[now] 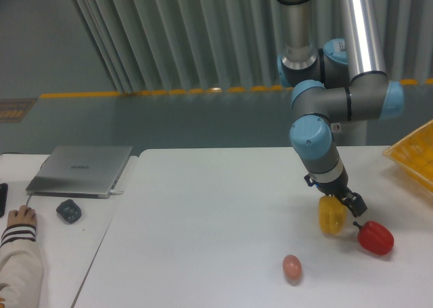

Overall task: Place the yellow pepper in a basket
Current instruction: 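Lower the open gripper around the yellow pepper and close it, then lift the yellow pepper and carry it into the yellow basket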

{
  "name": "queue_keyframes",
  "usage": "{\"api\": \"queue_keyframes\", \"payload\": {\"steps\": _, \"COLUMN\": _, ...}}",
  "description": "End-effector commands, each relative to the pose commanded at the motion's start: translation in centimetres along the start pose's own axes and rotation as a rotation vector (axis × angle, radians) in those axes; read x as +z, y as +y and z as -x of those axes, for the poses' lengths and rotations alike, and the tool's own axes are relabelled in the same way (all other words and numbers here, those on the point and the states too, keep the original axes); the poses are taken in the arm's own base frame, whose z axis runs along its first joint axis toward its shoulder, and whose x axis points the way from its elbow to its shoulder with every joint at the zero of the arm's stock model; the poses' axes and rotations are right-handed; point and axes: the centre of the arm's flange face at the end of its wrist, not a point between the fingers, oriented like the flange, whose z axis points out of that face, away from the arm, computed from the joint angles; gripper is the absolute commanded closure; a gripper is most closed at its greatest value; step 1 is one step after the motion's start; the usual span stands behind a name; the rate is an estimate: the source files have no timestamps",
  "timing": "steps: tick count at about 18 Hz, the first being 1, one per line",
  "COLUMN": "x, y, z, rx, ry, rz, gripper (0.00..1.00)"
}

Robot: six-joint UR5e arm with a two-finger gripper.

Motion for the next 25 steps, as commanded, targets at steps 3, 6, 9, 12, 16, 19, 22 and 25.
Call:
{"api": "queue_keyframes", "payload": {"steps": 3, "x": -0.2, "y": -0.6, "z": -0.7, "rx": -0.045, "ry": -0.004, "rz": -0.003, "gripper": 0.0}}
{"api": "queue_keyframes", "payload": {"steps": 6, "x": -0.3, "y": -0.7, "z": -0.6, "rx": -0.148, "ry": -0.001, "rz": -0.015, "gripper": 0.0}}
{"api": "queue_keyframes", "payload": {"steps": 9, "x": -0.8, "y": -1.0, "z": -0.8, "rx": -0.256, "ry": 0.002, "rz": -0.03, "gripper": 0.0}}
{"api": "queue_keyframes", "payload": {"steps": 12, "x": -1.1, "y": -1.6, "z": -0.5, "rx": -0.353, "ry": 0.007, "rz": -0.044, "gripper": 0.0}}
{"api": "queue_keyframes", "payload": {"steps": 16, "x": -0.4, "y": -2.1, "z": 0.1, "rx": -0.405, "ry": 0.007, "rz": -0.044, "gripper": 0.0}}
{"api": "queue_keyframes", "payload": {"steps": 19, "x": 0.3, "y": -2.4, "z": 0.4, "rx": -0.407, "ry": 0.009, "rz": -0.037, "gripper": 0.0}}
{"api": "queue_keyframes", "payload": {"steps": 22, "x": 1.2, "y": -2.6, "z": 0.6, "rx": -0.41, "ry": 0.011, "rz": -0.019, "gripper": 0.0}}
{"api": "queue_keyframes", "payload": {"steps": 25, "x": 1.9, "y": -2.8, "z": 0.5, "rx": -0.407, "ry": 0.016, "rz": -0.01, "gripper": 0.0}}
